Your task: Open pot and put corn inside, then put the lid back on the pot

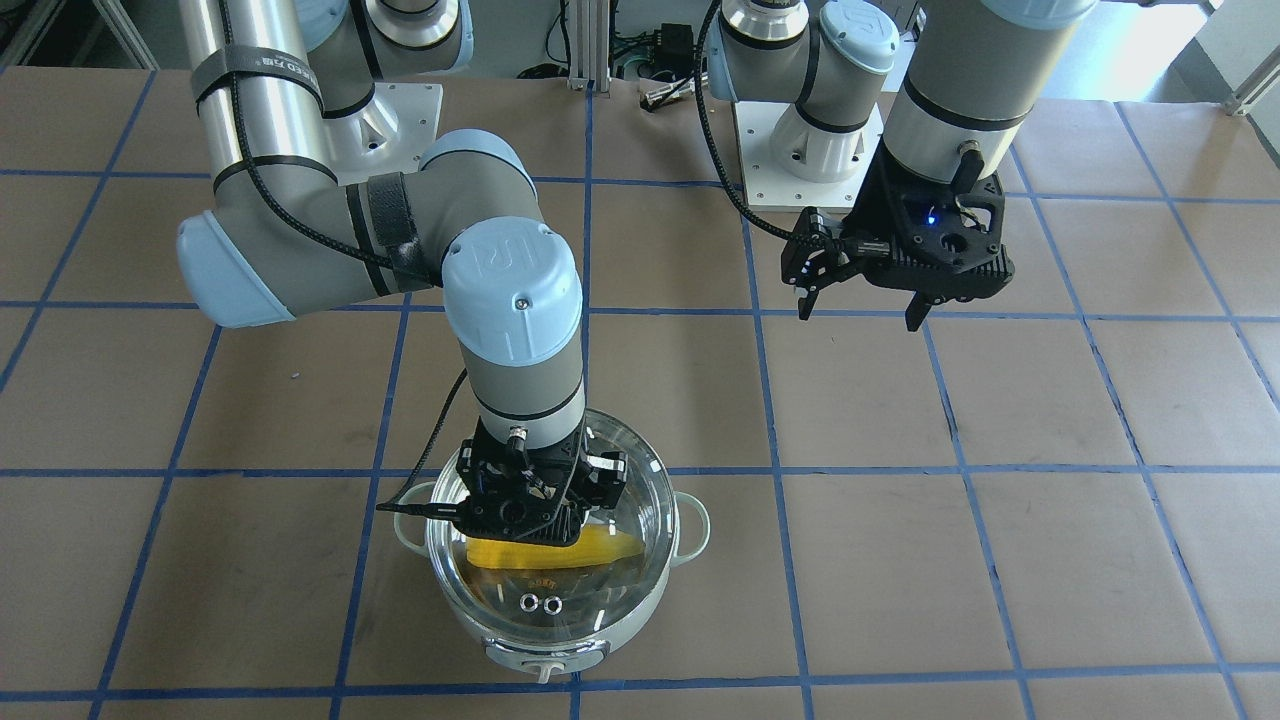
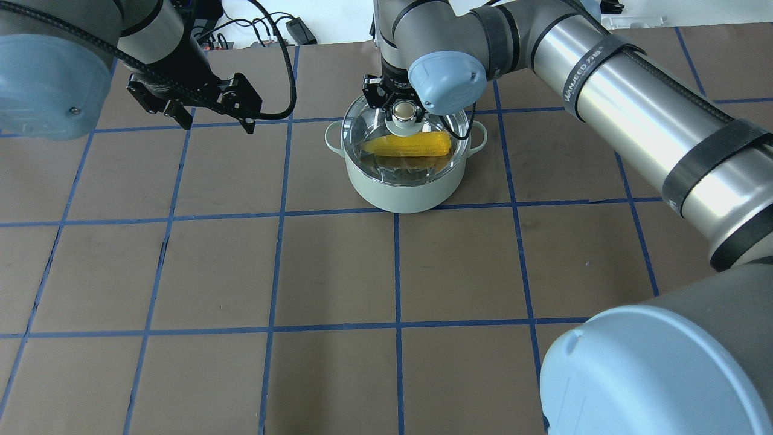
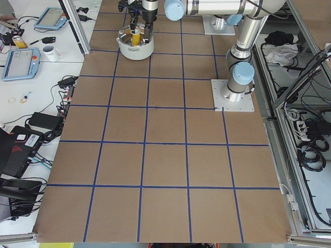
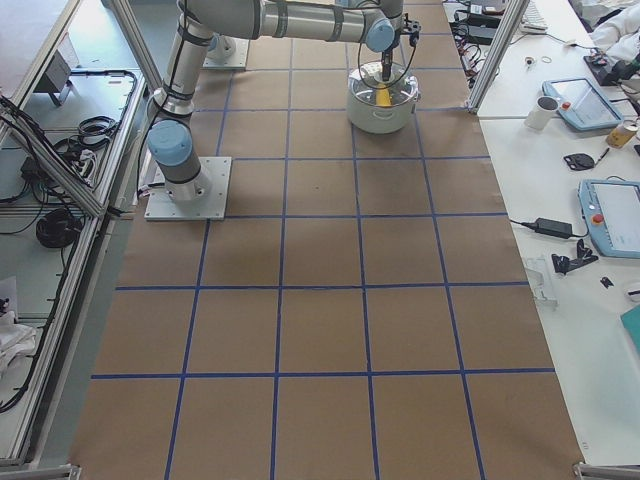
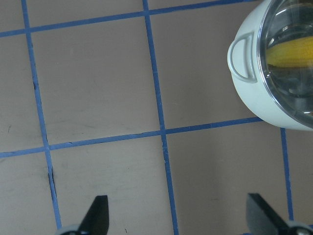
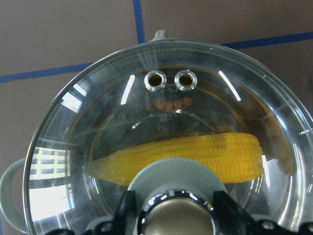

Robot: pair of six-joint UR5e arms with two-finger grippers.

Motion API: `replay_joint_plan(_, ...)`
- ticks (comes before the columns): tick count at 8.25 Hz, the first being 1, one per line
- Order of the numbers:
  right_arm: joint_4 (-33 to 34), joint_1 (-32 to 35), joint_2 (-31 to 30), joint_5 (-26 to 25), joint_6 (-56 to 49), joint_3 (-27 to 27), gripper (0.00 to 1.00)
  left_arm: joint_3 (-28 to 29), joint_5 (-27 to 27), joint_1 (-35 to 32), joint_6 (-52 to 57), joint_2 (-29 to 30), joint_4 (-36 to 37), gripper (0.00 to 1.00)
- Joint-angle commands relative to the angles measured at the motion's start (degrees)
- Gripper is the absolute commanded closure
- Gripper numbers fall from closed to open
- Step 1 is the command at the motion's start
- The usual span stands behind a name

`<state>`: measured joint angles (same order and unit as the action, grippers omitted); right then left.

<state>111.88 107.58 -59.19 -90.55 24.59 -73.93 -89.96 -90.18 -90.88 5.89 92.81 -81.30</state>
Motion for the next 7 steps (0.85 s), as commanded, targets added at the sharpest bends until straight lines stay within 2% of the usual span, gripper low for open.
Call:
replay_joint_plan(1, -0.1, -0.1, 0.0, 0.2, 0.0, -0.1, 0.00, 0.0, 0.0, 0.0, 0.0, 0.0, 0.0, 0.00)
replay_joint_plan(3, -0.6, -0.2, -2.3, 0.3, -0.3, -0.1, 0.00, -0.1, -0.1, 0.0, 0.0, 0.0, 0.1, 0.00)
replay_joint_plan(5, -6.1, -1.6, -7.5, 0.8, -4.8, -1.6, 0.00, -0.1, 0.0, 0.0, 0.0, 0.0, 0.1, 0.00)
replay_joint_plan(7, -8.3, -5.9, -18.4, 0.8, -9.6, -9.5, 0.00, -0.1, 0.0, 0.0, 0.1, -0.1, 0.1, 0.00)
